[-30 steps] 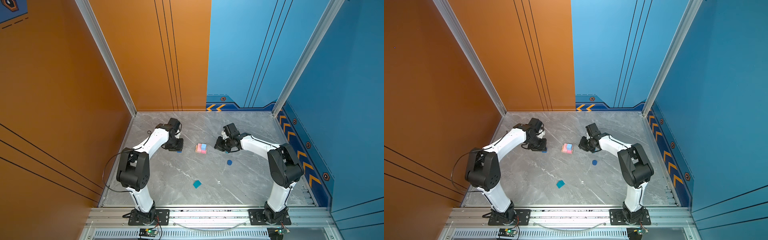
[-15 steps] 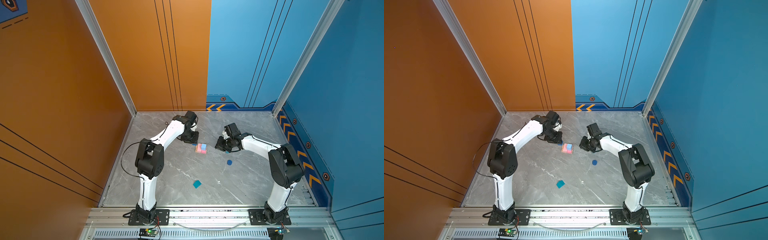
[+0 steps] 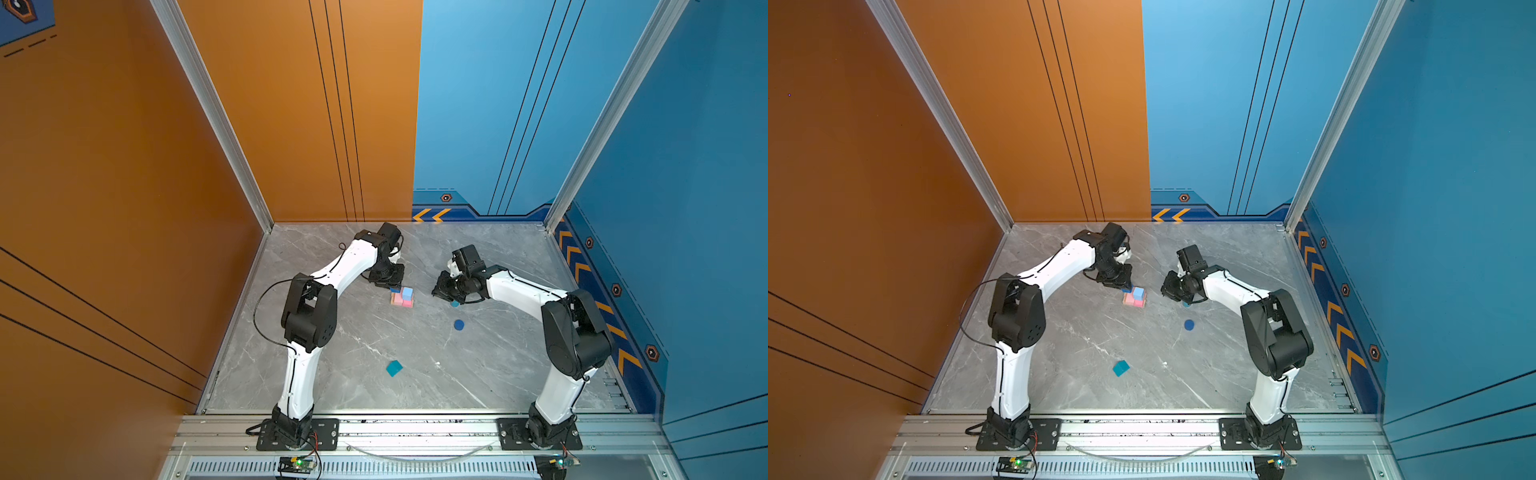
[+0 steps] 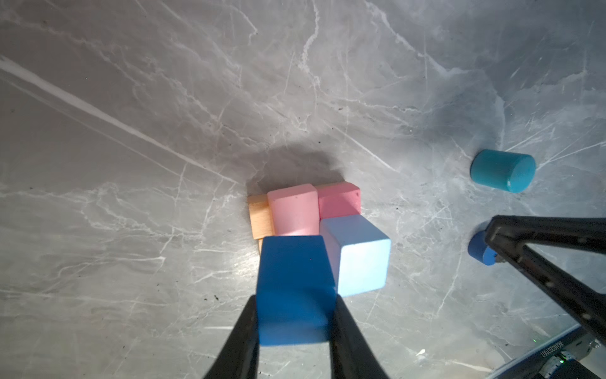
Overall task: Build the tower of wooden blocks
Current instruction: 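Carry the dark blue cube to the stack beside the light blue cube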
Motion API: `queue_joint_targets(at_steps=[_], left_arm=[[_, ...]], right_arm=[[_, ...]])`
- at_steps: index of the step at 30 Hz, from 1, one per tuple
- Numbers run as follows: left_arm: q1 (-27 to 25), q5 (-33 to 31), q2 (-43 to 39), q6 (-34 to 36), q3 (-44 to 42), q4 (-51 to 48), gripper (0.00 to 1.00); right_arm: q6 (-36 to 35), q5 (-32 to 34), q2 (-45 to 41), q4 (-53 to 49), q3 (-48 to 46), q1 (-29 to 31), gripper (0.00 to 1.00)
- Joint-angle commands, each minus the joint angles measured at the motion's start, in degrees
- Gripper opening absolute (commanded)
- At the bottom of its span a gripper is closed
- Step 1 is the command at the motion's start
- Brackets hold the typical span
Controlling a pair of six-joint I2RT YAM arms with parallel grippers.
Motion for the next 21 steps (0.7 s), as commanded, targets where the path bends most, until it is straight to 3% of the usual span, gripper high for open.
queue_joint_targets(at_steps=[1,21], left_arm=[[-0.5,1.1,1.7,-0.7,1.8,-1.5,0.20],[-0.8,1.7,3.5,-1.1,2.5,-1.5,0.27]], right_arm=[[-1.0,-0.2,-1.3,0.5,-1.1,-0.3,0.04],[-0.9,-0.2,-1.0,0.9,-1.3,-0.4,0.03]])
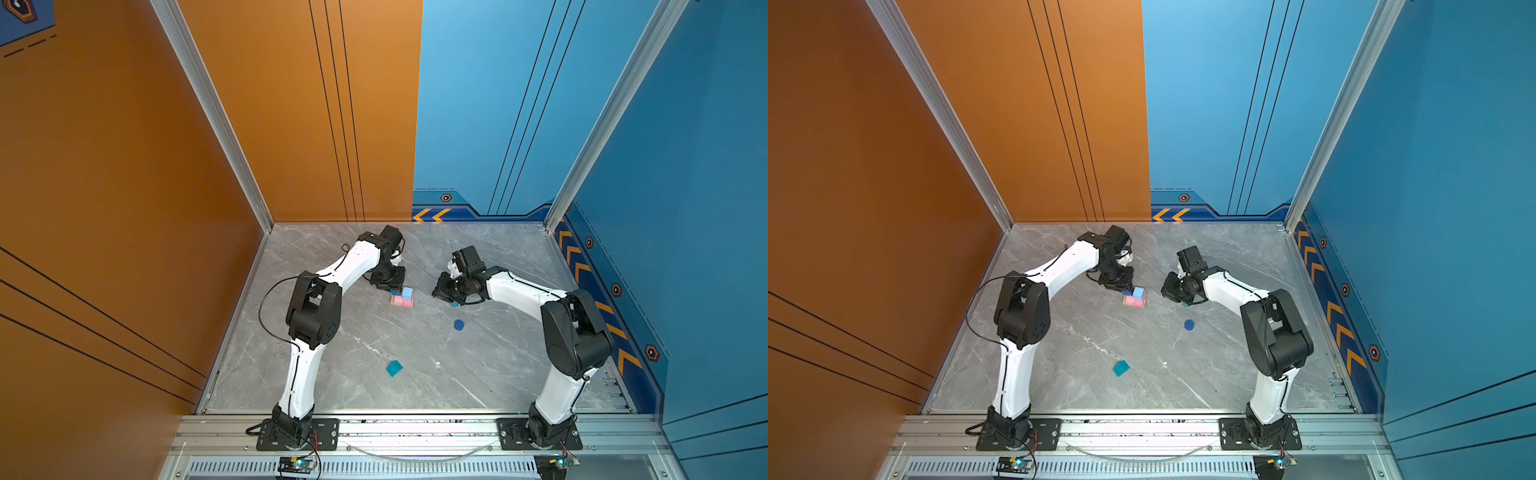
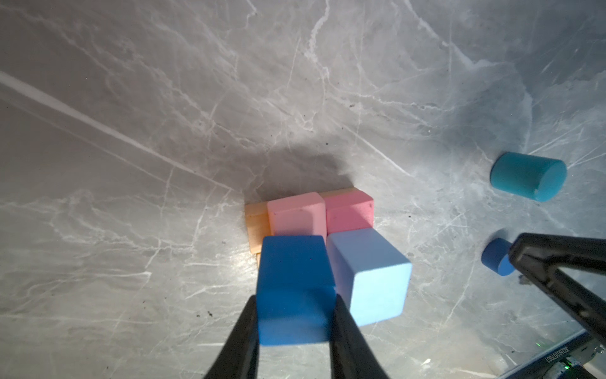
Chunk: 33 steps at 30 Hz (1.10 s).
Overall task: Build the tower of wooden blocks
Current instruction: 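Carry the dark blue cube to the stack beside the light blue cube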
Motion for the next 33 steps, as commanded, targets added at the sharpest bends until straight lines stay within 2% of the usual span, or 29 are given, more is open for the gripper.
queue_joint_targets(at_steps=[1,17,33], left_arm=[[-0.5,1.4,0.8,-0.6,1.7,-1.5,0.28],[-0.7,1.2,0.5,-0.5,1.9,-1.9,0.36],[-0.9,0.9,-0.2,-0.5,1.9,-2.2,0.38]], right_arm=[[-0.8,-0.2,-1.0,0.4,-0.8,-0.4,0.04],[-0.8,-0.3,-0.8,0.7,-0.9,-0.4,0.03],[-0.7,-0.3,-0.9,0.9,-1.0,-0.5,0.04]])
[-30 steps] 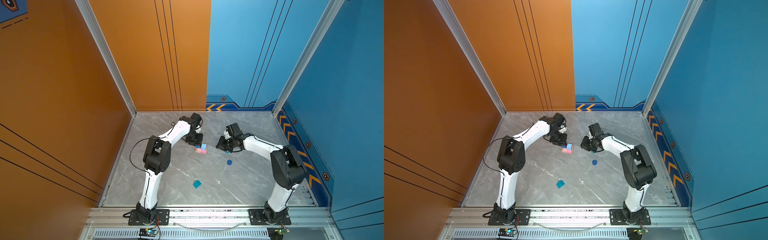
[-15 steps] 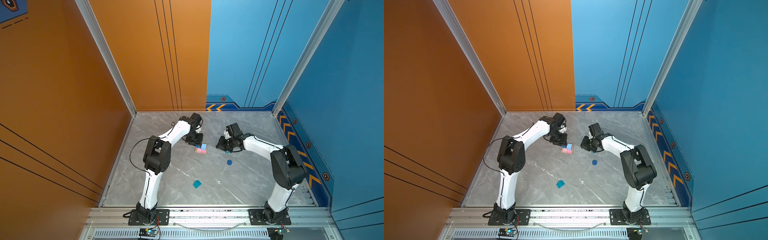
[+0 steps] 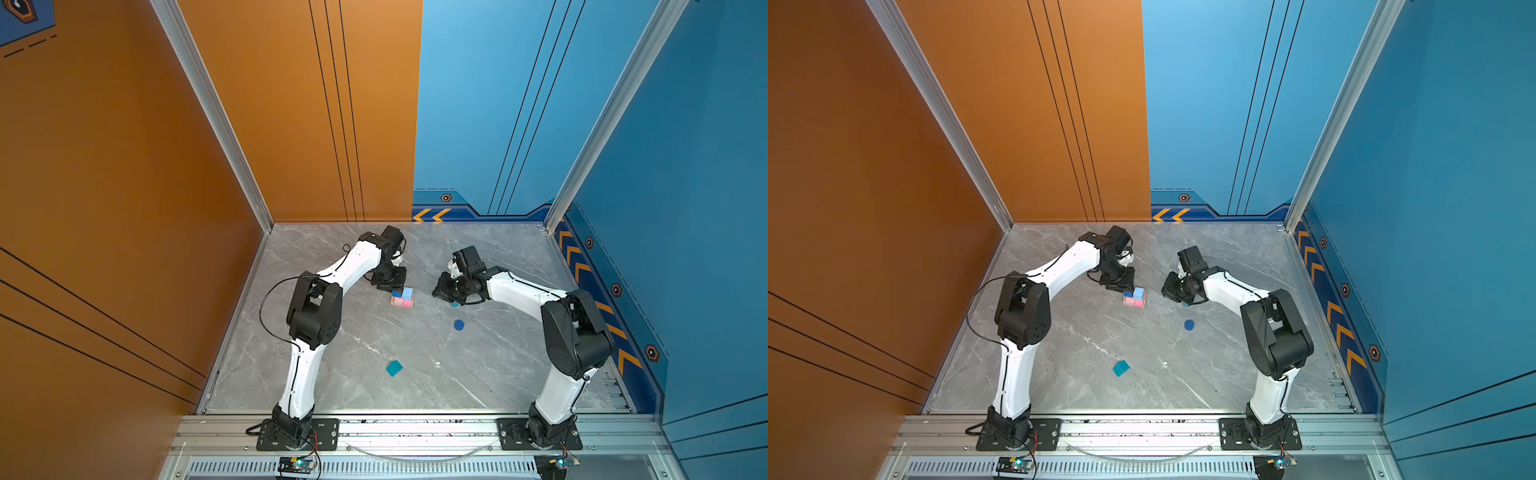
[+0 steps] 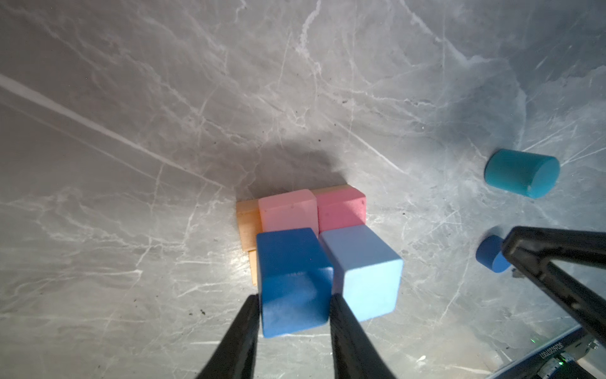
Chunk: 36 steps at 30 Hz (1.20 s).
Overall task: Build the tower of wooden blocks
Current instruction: 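Carry the dark blue cube to the stack beside the light blue cube, then lower the dark blue cube onto the stack and open the left gripper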
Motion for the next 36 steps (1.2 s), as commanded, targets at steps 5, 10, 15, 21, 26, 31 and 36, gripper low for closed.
queue_joint_targets(at_steps=[5,10,15,21,26,31,36], left_arm=[[-0.5,0.5,-0.8,0.0,1.6,-2.0,0.39],[-0.5,0.2,-1.0,0.0,1.5,-2.1,0.39],[-0.5,0.0,-1.5,0.0,1.5,-2.4,0.39],[-0.5,-0.1,-2.9,-0.1,1.4,-2.8,0.39],[-0.5,-0.3,-4.2,-0.2,1.3,-2.9,0.40],[-0.6,0.1,-6.0,-0.7,1.3,-2.9,0.40],[0.1,0.5,-8.5,-0.1,1.3,-2.8,0.41]], right_arm=[[-0.7,-0.4,-0.9,0.6,-0.8,-0.2,0.04],[-0.7,-0.4,-0.8,0.7,-0.6,-0.2,0.03],[-0.7,-0.4,-0.8,0.7,-0.6,-0.2,0.04],[-0.7,-0.4,-0.7,0.7,-0.5,-0.1,0.04],[-0.6,-0.4,-0.7,0.8,-0.5,0.0,0.04],[-0.5,-0.5,-0.6,0.8,-0.3,0.3,0.04],[-0.2,-0.7,-0.8,0.9,0.5,1.2,0.04]])
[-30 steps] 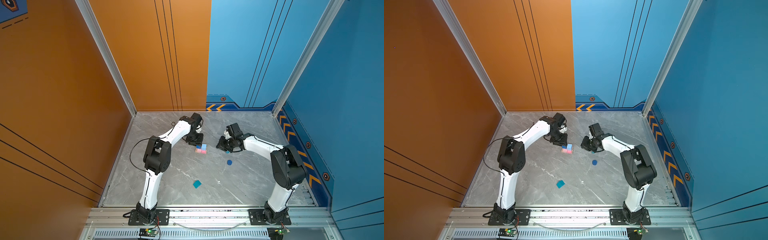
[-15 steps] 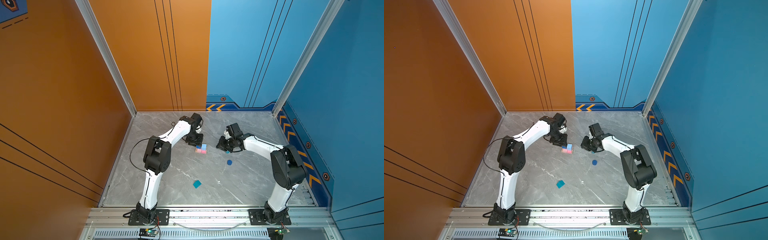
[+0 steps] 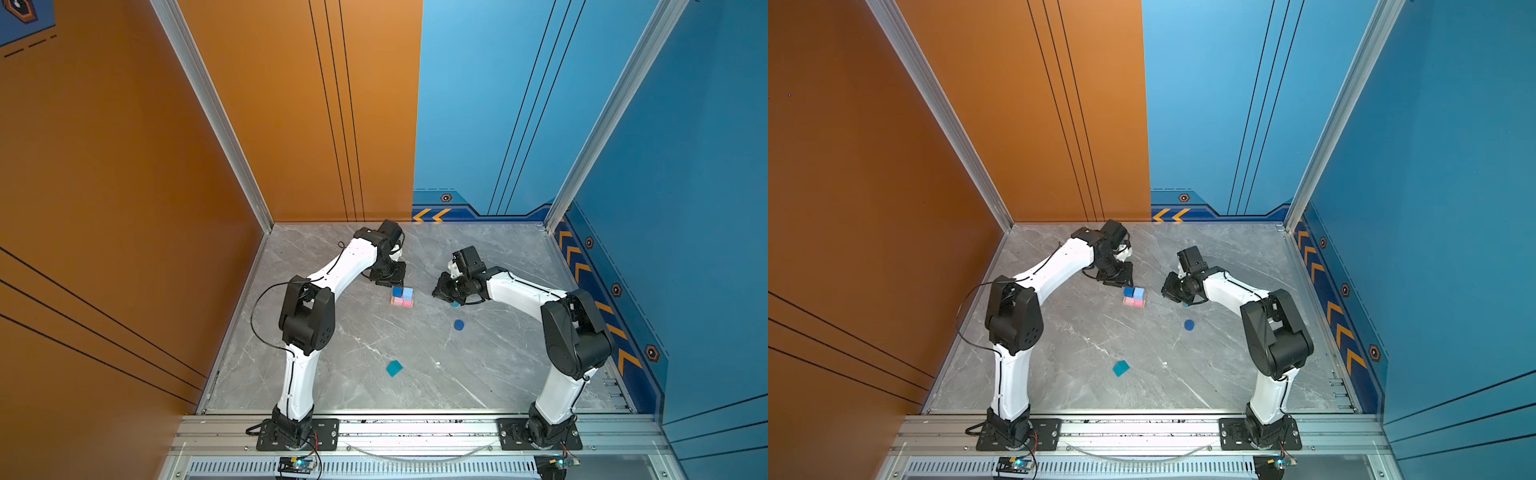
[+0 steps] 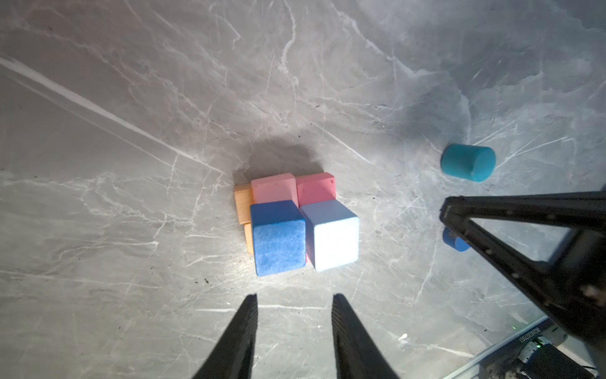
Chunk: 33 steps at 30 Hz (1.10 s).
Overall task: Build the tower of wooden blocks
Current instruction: 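Lower the dark blue cube onto the stack and open the left gripper, then press the left gripper on the dark blue cube while the right gripper squeezes the stack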
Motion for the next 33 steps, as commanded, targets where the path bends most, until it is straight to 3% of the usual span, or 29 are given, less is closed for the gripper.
queue_joint_targets(at_steps=[1,4,14,21,33], left_arm=[[0.4,0.9,-3.3,0.2,1.3,-1.5,0.41],[2.0,2.4,-3.2,1.0,1.2,-1.5,0.42],[7.1,10.8,1.2,1.7,0.3,2.8,0.43],[7.5,14.6,4.3,2.0,0.3,4.6,0.43],[7.6,15.1,6.9,2.4,0.2,4.6,0.43]], right_arm=[[-0.2,-0.7,-0.7,0.9,0.7,0.9,0.05],[0.0,-1.0,-0.4,1.4,1.4,1.7,0.06],[1.8,-1.8,2.1,3.1,4.1,4.1,0.28],[3.5,-3.0,4.1,5.1,5.2,4.9,0.29],[4.1,-3.0,6.9,4.7,7.6,5.6,0.35]])
